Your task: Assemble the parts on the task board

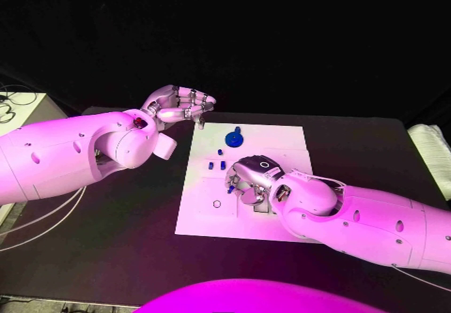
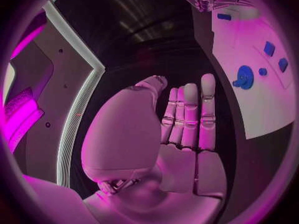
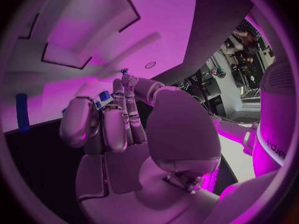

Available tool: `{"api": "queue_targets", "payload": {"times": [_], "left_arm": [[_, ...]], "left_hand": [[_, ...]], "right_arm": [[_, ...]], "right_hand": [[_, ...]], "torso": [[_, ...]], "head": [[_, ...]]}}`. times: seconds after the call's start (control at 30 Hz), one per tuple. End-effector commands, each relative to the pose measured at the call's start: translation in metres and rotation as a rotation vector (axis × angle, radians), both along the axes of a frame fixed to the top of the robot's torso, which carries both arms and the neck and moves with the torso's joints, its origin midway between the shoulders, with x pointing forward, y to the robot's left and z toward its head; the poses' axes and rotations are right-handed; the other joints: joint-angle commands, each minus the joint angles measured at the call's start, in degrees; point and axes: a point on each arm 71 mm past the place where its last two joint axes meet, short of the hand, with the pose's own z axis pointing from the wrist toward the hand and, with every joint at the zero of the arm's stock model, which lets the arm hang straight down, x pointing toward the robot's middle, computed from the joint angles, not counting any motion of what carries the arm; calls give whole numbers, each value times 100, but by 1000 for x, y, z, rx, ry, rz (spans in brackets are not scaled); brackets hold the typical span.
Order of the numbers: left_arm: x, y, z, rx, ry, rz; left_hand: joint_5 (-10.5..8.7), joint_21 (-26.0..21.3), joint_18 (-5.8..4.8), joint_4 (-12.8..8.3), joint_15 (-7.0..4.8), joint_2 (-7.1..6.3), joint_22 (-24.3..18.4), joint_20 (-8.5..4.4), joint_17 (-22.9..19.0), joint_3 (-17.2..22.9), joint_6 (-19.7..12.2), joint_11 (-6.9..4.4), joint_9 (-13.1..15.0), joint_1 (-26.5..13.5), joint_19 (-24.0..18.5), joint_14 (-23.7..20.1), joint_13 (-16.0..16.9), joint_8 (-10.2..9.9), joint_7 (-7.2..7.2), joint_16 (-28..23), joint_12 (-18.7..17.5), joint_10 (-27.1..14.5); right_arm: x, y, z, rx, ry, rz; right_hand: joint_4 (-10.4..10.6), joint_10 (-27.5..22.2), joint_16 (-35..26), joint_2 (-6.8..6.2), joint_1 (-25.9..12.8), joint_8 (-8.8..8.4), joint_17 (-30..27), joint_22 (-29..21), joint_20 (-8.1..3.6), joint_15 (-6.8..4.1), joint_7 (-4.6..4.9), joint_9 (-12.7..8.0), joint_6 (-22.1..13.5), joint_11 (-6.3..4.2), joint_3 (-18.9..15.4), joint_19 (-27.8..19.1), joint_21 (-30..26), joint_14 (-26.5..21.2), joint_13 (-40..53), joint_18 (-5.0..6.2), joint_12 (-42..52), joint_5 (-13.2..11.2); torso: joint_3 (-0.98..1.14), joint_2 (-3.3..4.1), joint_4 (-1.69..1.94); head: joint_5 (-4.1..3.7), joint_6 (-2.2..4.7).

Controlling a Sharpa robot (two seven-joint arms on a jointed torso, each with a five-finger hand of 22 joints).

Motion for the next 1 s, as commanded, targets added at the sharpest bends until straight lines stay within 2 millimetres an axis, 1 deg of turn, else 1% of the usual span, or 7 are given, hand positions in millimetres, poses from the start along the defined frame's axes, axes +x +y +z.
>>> {"api": "queue_targets", "payload": {"times": [0.03, 0.2, 0.33, 0.73, 0.83, 0.97, 1.0], "left_arm": [[0, -1, 1, -8, 1, -8], [0, -2, 1, -8, 3, -10], [-1, -2, 1, -9, 4, -12], [-1, -2, 1, -11, 6, -13], [-1, -2, 1, -12, 6, -14], [-1, -2, 1, -12, 6, -14], [-1, -2, 1, -12, 6, -15]], "left_hand": [[-17, -27, 72, 33, 50, -46, -8, 10, 9, 3, -40, -8, 8, -1, 12, 4, -2, -1, 12, -31, -23, -46], [-17, -28, 72, 32, 51, -46, -9, 10, 11, 3, -42, -7, 9, 0, 11, 3, -1, 1, 12, -32, -25, -50], [-17, -28, 72, 32, 51, -46, -9, 10, 11, 3, -42, -7, 9, 0, 11, 3, -1, 1, 12, -32, -25, -50], [-16, -30, 73, 30, 53, -46, -9, 12, 15, 3, -43, -5, 14, 3, 10, 0, -1, 5, 12, -36, -29, -59], [-16, -30, 73, 30, 53, -46, -9, 12, 15, 3, -43, -5, 14, 3, 10, 0, -1, 5, 12, -36, -29, -59], [-16, -30, 73, 30, 53, -46, -9, 12, 15, 3, -43, -5, 14, 3, 10, 0, -1, 5, 12, -36, -29, -59], [-16, -30, 73, 30, 53, -46, -9, 12, 15, 3, -43, -5, 14, 3, 10, 0, -1, 5, 12, -36, -29, -59]], "right_arm": [[-1, 2, -1, -18, -8, 9], [0, 2, -2, -25, -10, 5], [1, 2, -4, -42, -9, 3], [0, 4, -8, -95, -10, 21], [-1, 6, -8, -102, -6, 34], [-3, 8, -9, -99, 0, 53], [-3, 8, -9, -98, 3, 56]], "right_hand": [[5, 146, 14, 57, -22, 21, -7, 8, -29, -22, 4, 13, 45, -103, 33, -10, -1, 274, 6, -44, 23, 16], [5, 146, 14, 57, -22, 21, -7, 8, -29, -22, 4, 13, 45, -103, 33, -10, -1, 274, 6, -44, 23, 16], [5, 146, 14, 57, -22, 21, -7, 8, -29, -22, 4, 13, 45, -103, 33, -10, -1, 274, 6, -44, 23, 16], [-2, 147, 15, 59, -27, 23, -10, 9, -29, -21, 6, 20, 40, -101, 38, -13, -1, 273, 7, -44, 18, 17], [-3, 147, 15, 59, -30, 23, -11, 19, -29, -20, 7, 22, 38, -100, 38, -11, 7, 273, 7, -46, 16, 15], [-11, 108, -7, 32, -79, 16, -52, -20, -20, -7, 22, 39, -1, -84, 21, -39, -29, 262, 1, -39, -20, -9], [-7, 70, -14, -4, -136, 9, -72, -34, -7, 8, 32, 54, -31, -69, -19, -56, -46, 256, -7, -36, -50, -12]], "torso": [[-2, 1, 3], [-7, 6, 8], [-2, 5, 6], [-4, 5, -5], [-3, 3, 0], [-2, -1, 3], [-2, -1, 3]], "head": [[-2, 5], [-8, 6], [-10, -3], [-25, -25], [-27, -35], [-32, -41], [-32, -41]]}}
